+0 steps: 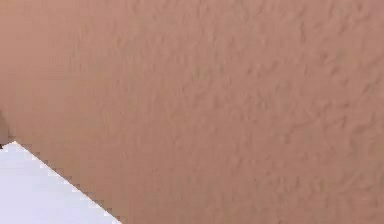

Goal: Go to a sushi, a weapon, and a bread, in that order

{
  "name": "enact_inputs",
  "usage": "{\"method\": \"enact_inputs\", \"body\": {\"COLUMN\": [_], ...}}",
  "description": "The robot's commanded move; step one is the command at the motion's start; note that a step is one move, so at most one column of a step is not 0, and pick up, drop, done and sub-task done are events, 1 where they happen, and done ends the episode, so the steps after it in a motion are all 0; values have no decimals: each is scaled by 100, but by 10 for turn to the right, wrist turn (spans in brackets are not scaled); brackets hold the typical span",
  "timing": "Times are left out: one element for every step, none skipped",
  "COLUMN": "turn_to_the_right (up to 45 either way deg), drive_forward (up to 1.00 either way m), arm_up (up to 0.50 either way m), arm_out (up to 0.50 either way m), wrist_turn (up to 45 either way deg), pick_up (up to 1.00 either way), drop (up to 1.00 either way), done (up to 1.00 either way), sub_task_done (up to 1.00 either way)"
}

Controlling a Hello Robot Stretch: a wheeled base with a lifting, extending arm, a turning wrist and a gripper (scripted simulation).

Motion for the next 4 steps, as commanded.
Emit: {"method": "enact_inputs", "body": {"turn_to_the_right": [450,420,0,-450], "drive_forward": [0,0,0,0], "arm_up": [0,0,0,0], "arm_out": [0,0,0,0], "wrist_turn": [0,0,0,0], "pick_up": [0,0,0,0], "drop": [0,0,0,0], "done": [0,0,0,0], "sub_task_done": [0,0,100,0]}}
